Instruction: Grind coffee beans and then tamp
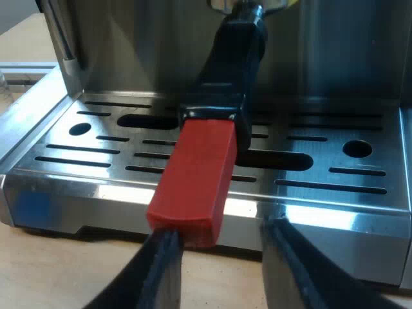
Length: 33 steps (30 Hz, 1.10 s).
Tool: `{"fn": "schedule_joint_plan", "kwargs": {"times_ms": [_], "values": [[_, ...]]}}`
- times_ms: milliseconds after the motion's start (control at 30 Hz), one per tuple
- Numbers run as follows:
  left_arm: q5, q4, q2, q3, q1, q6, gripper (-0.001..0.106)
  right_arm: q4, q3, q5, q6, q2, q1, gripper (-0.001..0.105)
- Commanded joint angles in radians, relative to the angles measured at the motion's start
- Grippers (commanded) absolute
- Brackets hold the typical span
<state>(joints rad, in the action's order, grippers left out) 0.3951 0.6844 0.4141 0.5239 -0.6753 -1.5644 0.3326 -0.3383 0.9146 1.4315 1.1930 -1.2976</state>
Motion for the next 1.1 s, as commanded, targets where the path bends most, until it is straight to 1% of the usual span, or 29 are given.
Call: {"fn": "schedule_joint_plan", "kwargs": {"times_ms": [33,200,367,500,600,800,933,1100], "values": [[0.005,-0.008,-0.003,0.004,-0.004,0.004,0.078,0.02,-0.009,0.054,0.01,0.0,0.003,0.033],[0.005,-0.008,-0.003,0.004,-0.004,0.004,0.078,0.083,-0.008,0.076,0.016,0.0,0.035,0.033],[0.005,-0.008,-0.003,0.004,-0.004,0.004,0.078,0.122,-0.008,0.028,0.016,0.0,0.073,0.033],[0.005,-0.008,-0.003,0.004,-0.004,0.004,0.078,0.12,-0.008,0.025,0.033,0.0,0.073,0.033],[0.005,-0.008,-0.003,0.004,-0.004,0.004,0.078,0.12,-0.008,0.024,0.033,0.0,0.07,0.033],[0.005,-0.008,-0.003,0.004,-0.004,0.004,0.078,0.098,-0.008,0.025,0.033,-0.003,0.033,0.033],[0.005,-0.008,-0.003,0.004,-0.004,0.004,0.078,0.02,-0.008,0.034,0.031,-0.003,-0.027,0.033],[0.005,-0.008,-0.003,0.004,-0.004,0.004,0.078,-0.017,-0.008,0.086,0.031,-0.003,-0.078,0.033]]}}
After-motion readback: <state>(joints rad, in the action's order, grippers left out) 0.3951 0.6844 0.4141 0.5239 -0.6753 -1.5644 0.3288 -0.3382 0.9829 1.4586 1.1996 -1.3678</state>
